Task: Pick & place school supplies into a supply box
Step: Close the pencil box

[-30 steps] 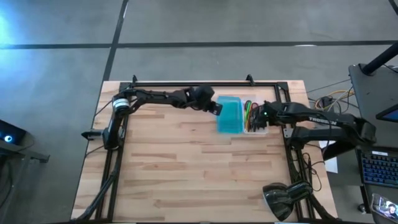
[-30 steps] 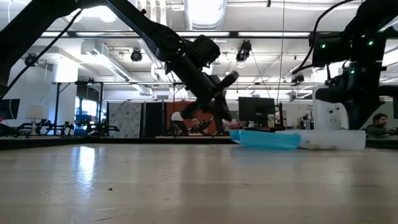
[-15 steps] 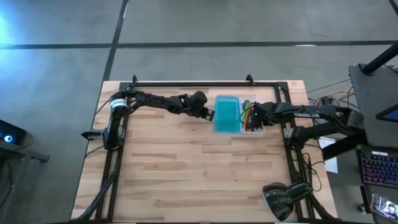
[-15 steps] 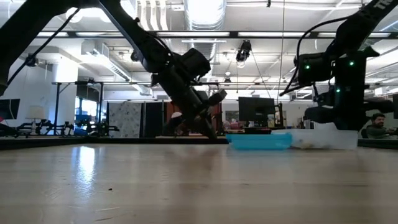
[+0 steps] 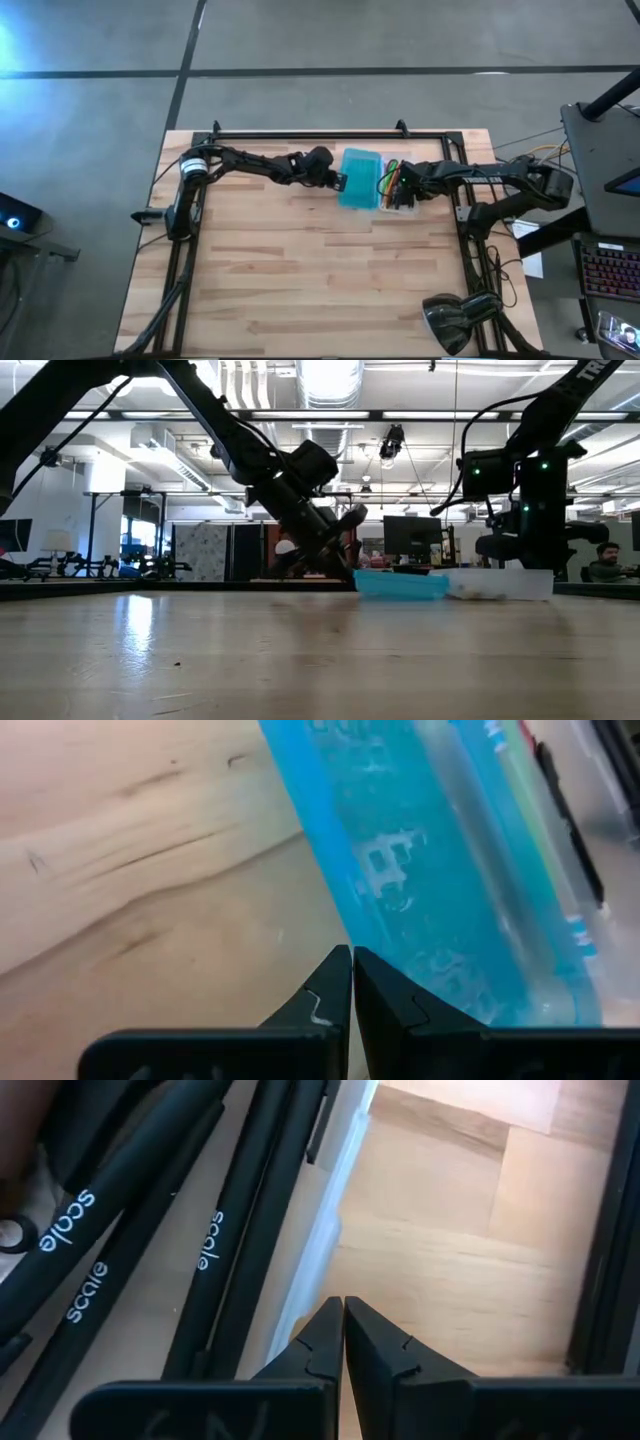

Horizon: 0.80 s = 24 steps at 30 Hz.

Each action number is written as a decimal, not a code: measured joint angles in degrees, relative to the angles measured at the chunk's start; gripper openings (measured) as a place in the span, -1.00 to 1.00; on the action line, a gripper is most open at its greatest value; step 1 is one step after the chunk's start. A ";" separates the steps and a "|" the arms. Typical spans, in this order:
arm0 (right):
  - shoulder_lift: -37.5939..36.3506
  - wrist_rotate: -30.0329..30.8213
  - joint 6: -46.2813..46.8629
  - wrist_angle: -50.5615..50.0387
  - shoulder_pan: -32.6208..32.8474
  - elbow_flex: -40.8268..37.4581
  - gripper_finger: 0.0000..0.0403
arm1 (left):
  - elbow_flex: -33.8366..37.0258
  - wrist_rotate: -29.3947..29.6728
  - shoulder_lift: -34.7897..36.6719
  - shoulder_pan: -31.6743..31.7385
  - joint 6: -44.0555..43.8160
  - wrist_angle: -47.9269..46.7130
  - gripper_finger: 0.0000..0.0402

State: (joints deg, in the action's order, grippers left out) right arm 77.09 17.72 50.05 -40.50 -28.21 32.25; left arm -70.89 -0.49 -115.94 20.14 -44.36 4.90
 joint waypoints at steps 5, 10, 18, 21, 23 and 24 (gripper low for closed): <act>-0.51 0.10 -0.79 -0.14 0.00 -0.07 -0.96 | 0.00 -0.04 0.70 -0.07 -0.81 1.89 -1.00; -0.47 0.24 -2.32 -0.69 0.00 -0.11 -0.96 | 0.01 -0.72 2.39 -0.09 -2.87 4.95 -1.00; -0.55 0.17 -3.77 -0.96 0.02 -0.13 -0.96 | -0.26 -3.84 3.07 -0.68 -9.57 18.31 -1.00; -0.58 0.08 -3.77 -0.71 0.07 -0.13 -0.96 | -0.26 -3.86 3.04 -1.07 -10.56 19.37 -1.00; -0.58 0.03 -3.79 -0.59 0.07 -0.13 -0.96 | -0.27 -3.66 3.04 -1.31 -11.19 19.36 -1.00; -0.58 -0.09 -3.90 -0.26 0.07 -0.13 -0.96 | -0.33 -3.57 3.03 -1.51 -11.29 19.34 -1.00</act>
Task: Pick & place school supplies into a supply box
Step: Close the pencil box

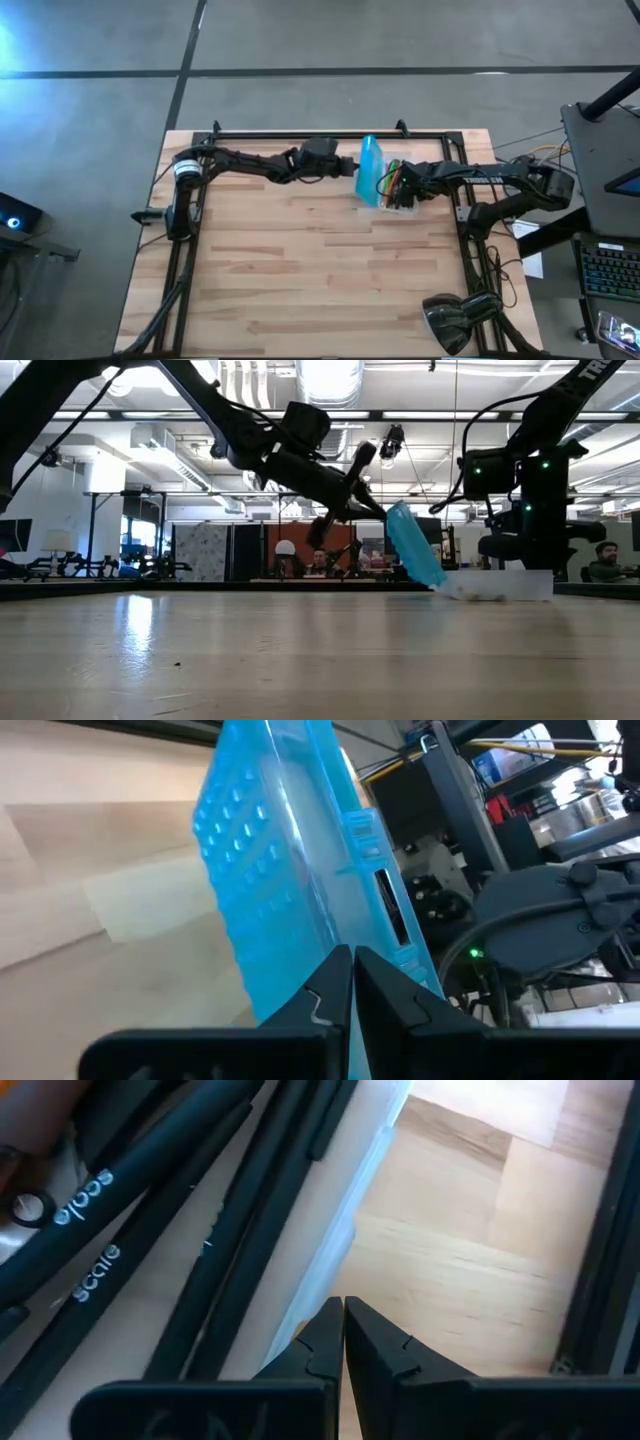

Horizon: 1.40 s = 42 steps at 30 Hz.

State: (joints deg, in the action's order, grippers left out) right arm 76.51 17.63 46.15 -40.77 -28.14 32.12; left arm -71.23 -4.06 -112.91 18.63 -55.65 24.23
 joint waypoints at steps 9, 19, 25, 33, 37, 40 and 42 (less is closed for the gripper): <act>0.07 -5.46 -3.02 7.29 0.05 0.11 -0.96 | -1.48 -0.13 -0.10 -1.27 0.04 2.18 -1.00; 0.11 -10.27 -8.13 13.14 0.57 2.70 -0.96 | -1.31 0.78 -0.40 -1.71 0.30 -0.90 -1.00; -0.02 -9.81 -10.28 9.92 0.55 2.95 -0.96 | -0.74 0.78 -0.40 -1.99 0.35 -0.87 -1.00; -2.40 -8.17 -12.80 6.17 0.81 2.91 -0.96 | -0.72 1.34 -0.40 -1.97 1.41 -0.84 -1.00; -5.63 -5.19 -13.55 4.76 0.78 2.91 -0.96 | -0.72 1.51 -0.40 -1.95 1.48 -0.87 -1.00; -8.92 -4.25 -15.59 3.33 0.79 2.83 -0.96 | -0.72 1.53 -0.40 -1.95 1.48 -0.84 -1.00; -11.21 -4.16 -16.31 2.45 0.77 2.38 -0.96 | -0.72 1.56 -0.38 -1.95 1.48 -0.81 -1.00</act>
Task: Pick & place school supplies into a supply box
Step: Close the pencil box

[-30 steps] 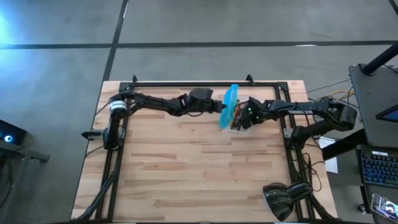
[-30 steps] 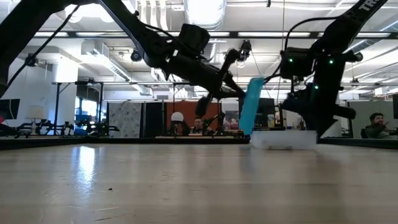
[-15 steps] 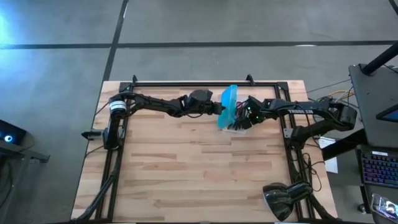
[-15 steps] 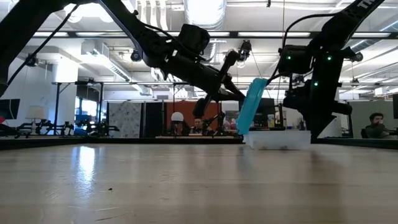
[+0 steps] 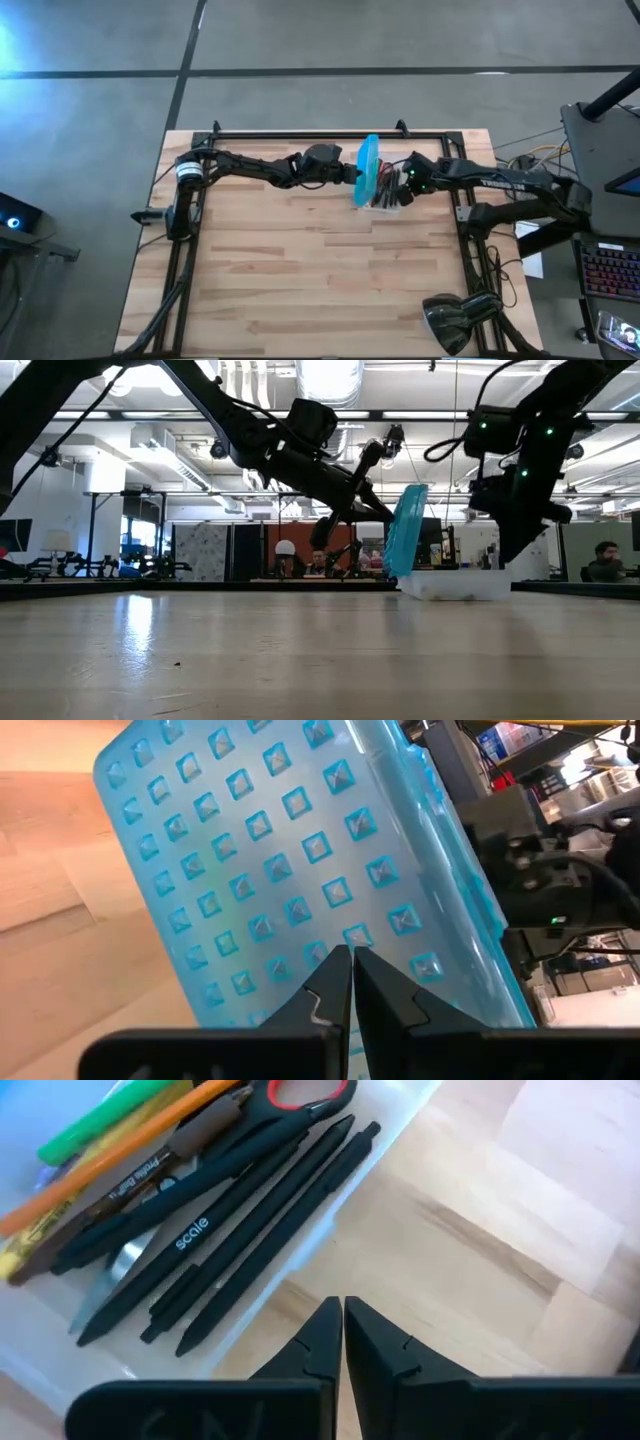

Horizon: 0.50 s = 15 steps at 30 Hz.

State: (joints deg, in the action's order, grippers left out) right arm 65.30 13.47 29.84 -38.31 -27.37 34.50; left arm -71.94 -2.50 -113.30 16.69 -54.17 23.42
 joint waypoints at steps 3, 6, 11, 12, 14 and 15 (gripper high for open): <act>-2.89 -0.02 0.86 -0.24 -0.01 -1.17 -0.96 | -0.04 0.02 -0.34 0.00 -0.19 0.13 -1.00; -6.05 -0.02 5.35 0.15 -0.01 -2.75 -0.96 | -0.04 0.02 -0.93 -0.04 -0.74 0.11 -1.00; -13.22 0.03 15.09 1.27 -0.29 -5.25 -0.96 | -0.04 0.04 -1.59 -0.40 -1.23 0.20 -1.00; -14.60 0.02 17.86 1.34 -0.56 -5.85 -0.96 | -0.04 0.04 -1.77 -0.49 -1.33 0.20 -1.00; -16.63 -0.04 23.65 1.35 -0.81 -7.15 -0.96 | -0.05 0.04 -2.25 -0.72 -1.53 0.17 -1.00; -17.34 -0.19 26.09 1.23 -0.81 -7.77 -0.96 | -0.18 0.06 -2.46 -0.81 -1.71 0.13 -1.00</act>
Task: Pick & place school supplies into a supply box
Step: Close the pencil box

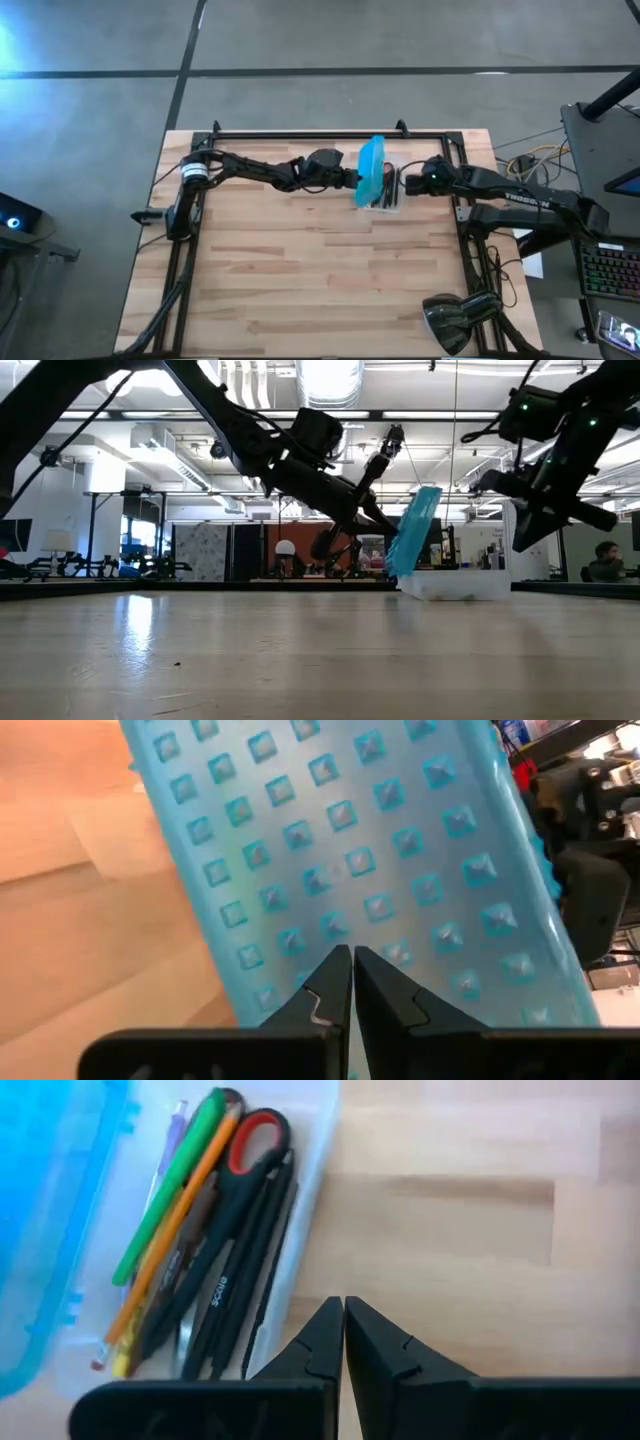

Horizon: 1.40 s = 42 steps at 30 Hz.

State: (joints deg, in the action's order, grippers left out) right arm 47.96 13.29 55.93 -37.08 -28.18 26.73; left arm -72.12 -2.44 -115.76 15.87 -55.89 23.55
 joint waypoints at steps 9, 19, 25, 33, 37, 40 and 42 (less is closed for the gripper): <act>-0.99 0.25 6.38 2.45 0.20 -1.65 -0.96 | -11.41 -0.20 -7.19 -0.11 1.56 -1.00 -1.00; -2.00 0.58 9.81 0.92 0.15 -2.64 -0.96 | -32.28 -4.57 -18.86 -0.89 7.57 -19.17 -1.00; 1.80 -0.50 10.13 9.43 0.04 -5.10 -0.96 | -36.72 -4.68 -19.80 -1.58 11.49 -32.01 -1.00; 9.53 -4.60 10.80 19.71 0.04 -6.85 -0.96 | -35.21 -4.61 -18.02 -2.51 12.29 -34.54 -1.00; 12.17 -6.47 10.18 22.44 0.05 -6.86 -0.96 | -34.80 -4.63 -18.00 -2.51 12.52 -34.26 -1.00; 12.53 -6.37 8.70 22.21 0.04 -5.51 -0.96 | -34.64 -4.63 -17.93 -2.51 12.56 -34.58 -1.00; 12.49 -6.33 7.82 22.13 0.04 -4.94 -0.96 | -34.62 -4.63 -17.93 -2.51 12.53 -34.58 -1.00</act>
State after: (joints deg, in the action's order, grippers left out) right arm 60.45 6.96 63.75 -14.95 -28.14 21.79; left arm -106.74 -7.07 -133.69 13.37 -43.35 -11.03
